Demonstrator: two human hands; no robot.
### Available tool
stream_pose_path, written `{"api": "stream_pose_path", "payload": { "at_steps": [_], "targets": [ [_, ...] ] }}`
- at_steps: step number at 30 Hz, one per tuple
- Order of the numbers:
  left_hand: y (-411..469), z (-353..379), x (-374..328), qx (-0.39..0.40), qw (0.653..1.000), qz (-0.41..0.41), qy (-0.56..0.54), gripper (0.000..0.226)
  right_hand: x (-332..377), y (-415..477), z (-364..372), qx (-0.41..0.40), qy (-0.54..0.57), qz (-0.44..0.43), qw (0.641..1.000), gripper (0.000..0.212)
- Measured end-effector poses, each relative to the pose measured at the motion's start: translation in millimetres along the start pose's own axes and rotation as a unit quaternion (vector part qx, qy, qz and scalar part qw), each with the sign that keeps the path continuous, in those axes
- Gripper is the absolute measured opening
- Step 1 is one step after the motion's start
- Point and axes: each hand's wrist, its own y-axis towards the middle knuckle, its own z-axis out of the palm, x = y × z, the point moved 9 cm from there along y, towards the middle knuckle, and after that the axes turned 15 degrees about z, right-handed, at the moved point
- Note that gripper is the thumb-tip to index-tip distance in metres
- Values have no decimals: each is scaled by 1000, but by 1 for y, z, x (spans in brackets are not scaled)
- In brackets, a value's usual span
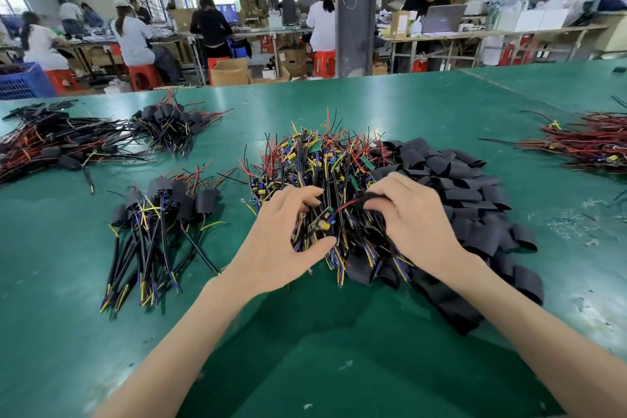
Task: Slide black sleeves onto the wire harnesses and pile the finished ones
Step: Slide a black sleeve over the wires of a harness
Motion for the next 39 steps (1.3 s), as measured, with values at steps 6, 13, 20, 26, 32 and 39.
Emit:
{"api": "stream_pose_path", "payload": {
  "at_steps": [6, 13, 20, 26, 32, 39],
  "targets": [
    [2, -2, 8, 6, 1000, -10, -8, 10, -25, 10, -12, -29, 72, 69, 995, 4],
    [0, -6, 10, -24, 995, -71, -65, 12, -2, 0, 8, 19, -92, -73, 993, 19],
    [2, -11, 6, -41, 997, -50, -43, 10, 6, -9, 25, 78, -116, -104, 985, 38],
    [2, -18, 1, -77, 996, -36, -20, 10, 9, -11, 22, 67, -109, -119, 985, 32],
    [2, -21, -2, -108, 993, -37, -24, 10, 9, -11, 19, 77, -94, -96, 988, 30],
    [0, -20, 2, -128, 989, -58, -51, 10, 5, -10, 20, 103, -78, -67, 989, 35]
  ]
}}
